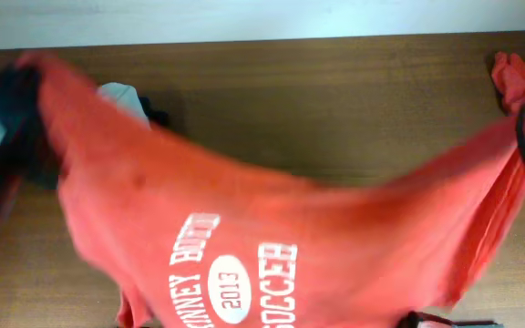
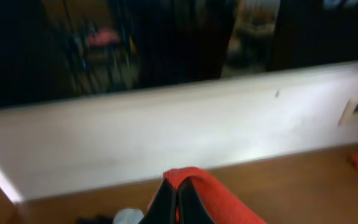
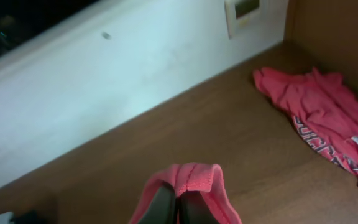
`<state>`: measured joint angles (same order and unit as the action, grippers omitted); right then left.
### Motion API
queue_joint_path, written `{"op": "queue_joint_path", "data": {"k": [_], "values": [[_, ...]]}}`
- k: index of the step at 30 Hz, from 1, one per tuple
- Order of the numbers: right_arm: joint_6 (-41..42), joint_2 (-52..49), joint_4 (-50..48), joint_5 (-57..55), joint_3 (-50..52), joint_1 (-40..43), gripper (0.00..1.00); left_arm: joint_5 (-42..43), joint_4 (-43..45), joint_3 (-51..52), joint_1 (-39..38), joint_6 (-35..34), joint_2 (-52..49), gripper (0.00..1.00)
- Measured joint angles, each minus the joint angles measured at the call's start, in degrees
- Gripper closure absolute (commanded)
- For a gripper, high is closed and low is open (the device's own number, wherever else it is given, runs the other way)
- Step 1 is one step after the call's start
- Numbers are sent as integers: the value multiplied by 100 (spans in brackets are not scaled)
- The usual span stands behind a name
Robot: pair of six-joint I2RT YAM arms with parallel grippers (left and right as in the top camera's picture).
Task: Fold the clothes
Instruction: 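Lift the shirt high with both grippers and flip it over, then lay the shirt down on the table and release both grippers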
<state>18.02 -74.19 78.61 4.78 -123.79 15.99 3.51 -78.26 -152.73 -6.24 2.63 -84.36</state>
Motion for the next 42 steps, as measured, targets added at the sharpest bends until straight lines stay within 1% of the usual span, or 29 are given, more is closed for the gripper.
{"op": "queue_joint_path", "data": {"k": [2, 4, 9, 11, 13, 18, 22, 27, 30, 32, 33, 34, 35, 37, 42], "values": [[2, -505, -313, 70, 0, 0, 96, 90, 251, 37, 0, 2, -603, 100], [0, -1049, -748, 225, 15, 0, 96, 278, 726, 81, 0, 20, -1379, 100], [-2, -2109, -2149, 876, 61, 17, 96, 713, 1891, 258, 0, 39, -2968, 100], [-4, -2247, -2500, 1152, 92, 42, 96, 798, 2159, 269, 0, 39, -3250, 100], [-11, -2251, -2717, 1414, 96, 98, 96, 863, 2393, 256, 0, 39, -3309, 100], [-15, -2044, -2570, 1808, -81, 337, 96, 949, 2358, -573, 0, 68, -3108, 100], [-37, -1764, -2155, 1897, -160, 463, 96, 981, 1786, -1134, 0, 190, -2568, 100], [-186, -1552, -1086, 1932, -245, 472, 96, 1008, 328, -1390, 0, 284, -1943, 99], [-278, -1567, -293, 1801, -249, 472, 96, 1005, -553, -1364, 2, 326, -1930, 94], [-363, -1646, 330, 1545, -249, 472, 96, 1008, -1220, -1231, 0, 343, -2059, 92], [-372, -1659, 411, 1508, -249, 472, 96, 1008, -1309, -1202, 2, 348, -2135, 91], [-481, -1705, 680, 1427, -249, 472, 96, 1008, -1589, -1134, 2, 354, -2234, 91], [-566, -1751, 890, 1373, -243, 472, 96, 1003, -1759, -1054, 0, 361, -2319, 90], [-820, -1845, 1283, 1283, -195, 472, 96, 1005, -1827, -820, 0, 361, -2450, 89], [-1296, -1963, 1602, 1213, 319, 472, 96, 1003, -1836, -284, 0, 361, -2476, 90]]}}
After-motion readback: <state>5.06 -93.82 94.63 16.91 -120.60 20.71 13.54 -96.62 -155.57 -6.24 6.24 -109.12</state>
